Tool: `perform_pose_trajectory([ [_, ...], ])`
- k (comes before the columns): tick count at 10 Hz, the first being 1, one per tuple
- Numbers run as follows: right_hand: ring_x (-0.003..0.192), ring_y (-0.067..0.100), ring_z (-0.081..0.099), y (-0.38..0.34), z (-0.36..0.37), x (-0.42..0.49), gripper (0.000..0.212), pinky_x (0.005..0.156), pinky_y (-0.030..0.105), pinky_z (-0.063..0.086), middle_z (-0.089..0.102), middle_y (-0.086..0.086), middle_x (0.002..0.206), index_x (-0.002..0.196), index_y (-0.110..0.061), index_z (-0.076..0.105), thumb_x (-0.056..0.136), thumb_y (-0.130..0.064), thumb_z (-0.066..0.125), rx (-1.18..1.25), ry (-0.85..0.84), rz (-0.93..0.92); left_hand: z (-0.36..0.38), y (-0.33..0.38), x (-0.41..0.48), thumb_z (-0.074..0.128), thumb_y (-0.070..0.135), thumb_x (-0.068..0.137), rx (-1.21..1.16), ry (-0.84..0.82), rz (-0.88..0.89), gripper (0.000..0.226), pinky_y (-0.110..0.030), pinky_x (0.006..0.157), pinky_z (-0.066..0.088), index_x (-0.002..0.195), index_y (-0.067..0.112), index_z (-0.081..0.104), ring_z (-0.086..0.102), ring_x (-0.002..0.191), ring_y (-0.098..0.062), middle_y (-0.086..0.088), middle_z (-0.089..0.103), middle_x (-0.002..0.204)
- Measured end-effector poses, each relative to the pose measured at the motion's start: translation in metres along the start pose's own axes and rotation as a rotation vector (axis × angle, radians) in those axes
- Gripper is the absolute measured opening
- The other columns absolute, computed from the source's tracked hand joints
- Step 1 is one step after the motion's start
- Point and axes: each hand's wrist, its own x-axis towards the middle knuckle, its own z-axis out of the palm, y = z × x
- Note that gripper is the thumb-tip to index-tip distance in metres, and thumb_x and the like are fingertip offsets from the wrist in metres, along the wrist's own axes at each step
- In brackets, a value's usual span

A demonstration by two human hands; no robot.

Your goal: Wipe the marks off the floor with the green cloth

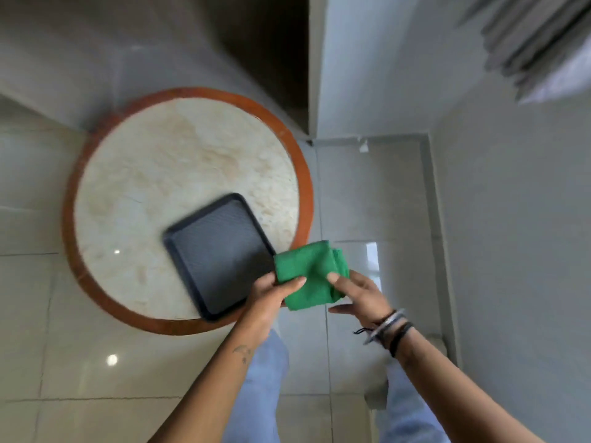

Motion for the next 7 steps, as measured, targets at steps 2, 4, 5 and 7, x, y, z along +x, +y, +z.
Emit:
perform_pose_trajectory([
  [2,0.061,0.013,0.060,-0.007,0.094,0.052,0.041,0.052,0.018,0.051,0.068,0.004,0.091,0.121,-0.010,0.055,0.082,-0.010,0.067,-0.560,0.093,-0.183,-0.055,0.016,0.000,0.081,0.002,0.075,0.165,0.467,0.027,0.030,-0.031,0.064,0.060,0.101,-0.007,0.070,0.071,0.069,-0.021,-0.014,0.075,0.083],
  [4,0.115,0.029,0.056,-0.002,0.108,0.085,0.063,0.092,0.032,0.049,0.056,0.010,0.131,0.141,-0.015,0.040,0.081,-0.015,0.060,-0.964,0.106,-0.237,-0.078,0.013,0.026,0.080,0.011,0.078,0.336,0.542,0.013,0.028,-0.036,0.075,0.056,0.102,0.000,0.069,0.068,0.082,-0.027,-0.022,0.074,0.100],
  [5,0.112,0.032,0.053,-0.005,0.106,0.060,0.051,0.088,0.042,0.052,0.048,0.009,0.131,0.133,-0.013,0.047,0.083,-0.016,0.055,-1.156,0.311,-0.371,-0.078,0.020,0.015,0.078,0.024,0.080,0.637,0.611,-0.046,0.033,-0.042,0.080,0.056,0.103,0.003,0.065,0.068,0.093,-0.034,-0.018,0.072,0.103],
  [7,0.069,0.004,0.061,-0.071,0.070,-0.073,0.025,0.065,0.012,0.049,0.062,0.008,0.117,0.109,-0.025,0.067,0.084,-0.023,0.067,-0.612,0.479,-0.684,-0.035,0.075,-0.056,0.073,0.027,0.082,1.174,0.680,0.378,0.041,-0.045,0.087,0.052,0.115,0.004,0.063,0.062,0.106,-0.039,-0.019,0.066,0.114],
])
